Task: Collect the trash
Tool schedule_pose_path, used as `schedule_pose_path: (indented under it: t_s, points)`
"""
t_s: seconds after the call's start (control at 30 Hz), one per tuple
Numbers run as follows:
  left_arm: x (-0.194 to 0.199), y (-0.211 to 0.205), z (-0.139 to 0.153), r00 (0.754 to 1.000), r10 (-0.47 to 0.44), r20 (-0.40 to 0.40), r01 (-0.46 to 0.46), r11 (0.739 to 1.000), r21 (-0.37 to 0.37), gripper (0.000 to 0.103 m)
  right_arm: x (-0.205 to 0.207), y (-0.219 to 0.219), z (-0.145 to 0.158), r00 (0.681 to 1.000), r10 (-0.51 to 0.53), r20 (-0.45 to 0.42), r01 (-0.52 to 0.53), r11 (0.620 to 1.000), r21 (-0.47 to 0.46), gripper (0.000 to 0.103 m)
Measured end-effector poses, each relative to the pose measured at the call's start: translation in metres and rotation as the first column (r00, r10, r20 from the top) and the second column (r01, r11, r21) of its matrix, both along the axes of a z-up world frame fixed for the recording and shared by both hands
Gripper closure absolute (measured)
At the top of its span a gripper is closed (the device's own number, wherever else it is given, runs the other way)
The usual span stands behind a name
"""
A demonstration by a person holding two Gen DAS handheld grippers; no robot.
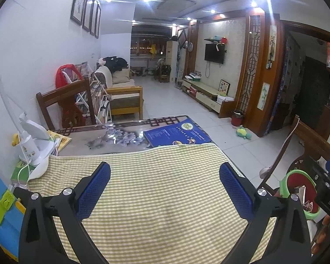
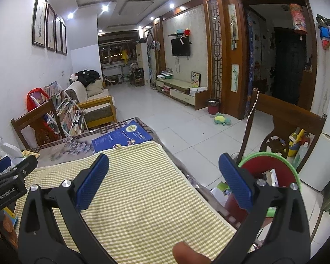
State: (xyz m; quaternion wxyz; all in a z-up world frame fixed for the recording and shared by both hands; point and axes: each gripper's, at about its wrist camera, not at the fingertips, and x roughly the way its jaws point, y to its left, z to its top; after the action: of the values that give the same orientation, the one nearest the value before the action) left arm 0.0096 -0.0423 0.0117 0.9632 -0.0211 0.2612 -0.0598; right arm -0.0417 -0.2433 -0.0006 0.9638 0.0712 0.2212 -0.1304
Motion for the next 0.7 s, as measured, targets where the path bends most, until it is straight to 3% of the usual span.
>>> schedule_pose_path:
  t_s: [0.7]
  points:
    - [0.009, 0.002, -0.008, 0.999, 0.024, -0.028, -0.024, 1.0, 0.011, 0.008, 0.019, 0.0, -0.02, 0.997, 0.023, -0.067, -0.022, 1.0, 0.015, 0.005]
